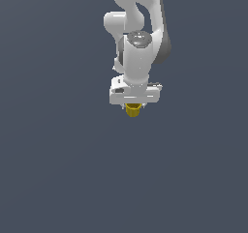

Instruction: Pick up the object and move it to a goal position.

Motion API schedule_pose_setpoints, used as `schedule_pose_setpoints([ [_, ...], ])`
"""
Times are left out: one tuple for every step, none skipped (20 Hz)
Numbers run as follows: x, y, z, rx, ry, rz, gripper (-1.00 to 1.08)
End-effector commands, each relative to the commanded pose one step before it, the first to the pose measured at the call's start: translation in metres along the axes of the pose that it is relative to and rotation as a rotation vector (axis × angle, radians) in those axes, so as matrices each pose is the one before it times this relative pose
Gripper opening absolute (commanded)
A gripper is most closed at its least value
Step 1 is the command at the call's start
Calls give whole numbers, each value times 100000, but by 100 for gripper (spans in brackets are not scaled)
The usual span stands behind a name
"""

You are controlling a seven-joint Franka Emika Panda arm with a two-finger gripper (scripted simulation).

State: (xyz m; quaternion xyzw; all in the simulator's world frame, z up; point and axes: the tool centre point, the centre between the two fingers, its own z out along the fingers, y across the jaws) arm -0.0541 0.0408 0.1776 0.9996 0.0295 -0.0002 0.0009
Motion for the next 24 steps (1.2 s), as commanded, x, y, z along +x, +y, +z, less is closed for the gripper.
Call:
schedule_pose_setpoints([
  [631,-1993,-2499,-42,74,50,-100],
  [272,-791,-960,0,0,0,-100],
  [271,-776,-940,0,0,0,-100],
  [268,-752,-908,0,0,0,-100],
  [260,-713,-860,0,0,0,-100],
  [248,-670,-806,0,0,0,-100],
  [240,-619,-746,65,-19,-14,-100],
  [223,-585,-701,0,0,0,-100],
  [213,-543,-649,0,0,0,-100],
  [204,-486,-598,68,-7,-6,-100],
  [192,-458,-545,0,0,0,-100],
  [180,-418,-496,0,0,0,-100],
  [165,-378,-448,0,0,0,-100],
  [150,-338,-400,0,0,0,-100],
  [136,-284,-355,68,-7,-9,-100],
  [120,-260,-307,0,0,0,-100],
  [106,-223,-263,0,0,0,-100],
  [92,-186,-219,0,0,0,-100],
  [80,-150,-177,0,0,0,-100],
  [68,-115,-135,0,0,0,-100],
  [56,-80,-94,0,0,0,-100],
  [44,-47,-55,0,0,0,-100],
  [31,-17,-20,0,0,0,-100],
  [12,-1,-1,0,0,0,-100],
])
